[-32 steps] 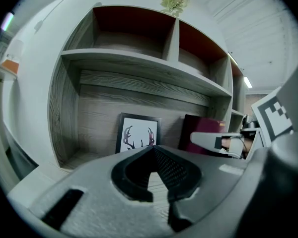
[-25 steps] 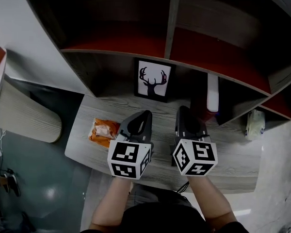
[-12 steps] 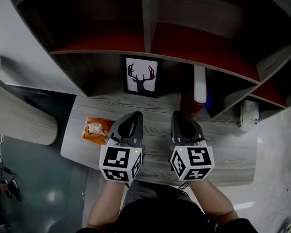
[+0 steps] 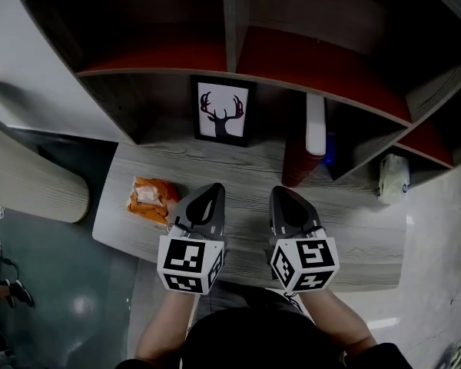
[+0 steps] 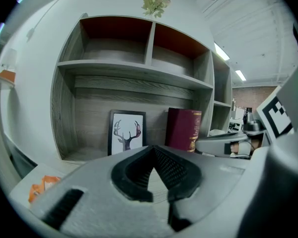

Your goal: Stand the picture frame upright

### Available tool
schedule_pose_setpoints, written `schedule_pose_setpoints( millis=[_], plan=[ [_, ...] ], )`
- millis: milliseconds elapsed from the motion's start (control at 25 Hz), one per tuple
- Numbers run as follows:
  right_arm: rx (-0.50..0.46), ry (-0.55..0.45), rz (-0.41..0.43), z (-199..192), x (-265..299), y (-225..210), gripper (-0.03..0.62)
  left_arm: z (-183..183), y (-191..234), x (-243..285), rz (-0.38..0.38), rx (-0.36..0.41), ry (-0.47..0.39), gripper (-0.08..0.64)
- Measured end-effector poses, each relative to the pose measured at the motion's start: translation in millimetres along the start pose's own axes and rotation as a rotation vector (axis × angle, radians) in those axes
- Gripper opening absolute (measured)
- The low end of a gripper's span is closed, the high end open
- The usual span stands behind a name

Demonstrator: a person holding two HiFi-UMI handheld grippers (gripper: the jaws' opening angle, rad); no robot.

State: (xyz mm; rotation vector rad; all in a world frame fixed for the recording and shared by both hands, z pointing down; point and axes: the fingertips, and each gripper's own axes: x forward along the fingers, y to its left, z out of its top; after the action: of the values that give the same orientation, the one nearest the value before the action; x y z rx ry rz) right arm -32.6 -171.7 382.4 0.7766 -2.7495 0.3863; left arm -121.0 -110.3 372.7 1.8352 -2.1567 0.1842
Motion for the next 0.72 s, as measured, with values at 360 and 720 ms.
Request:
schedule_pose_setpoints(
  millis=[360,720],
  plan=[
    [-0.001,0.051,0.018,-20.6,-12.0,2.1,0.0,-25.4,-7.5,-14.9,-0.001,-0.007,0.046,-0.003],
    [0.002,0.079,0.031,-34.0,-20.0,6.0,-0.002,-46.6,-10.2,-28.5,0.007,-0.033,0.086,-0.003]
  ],
)
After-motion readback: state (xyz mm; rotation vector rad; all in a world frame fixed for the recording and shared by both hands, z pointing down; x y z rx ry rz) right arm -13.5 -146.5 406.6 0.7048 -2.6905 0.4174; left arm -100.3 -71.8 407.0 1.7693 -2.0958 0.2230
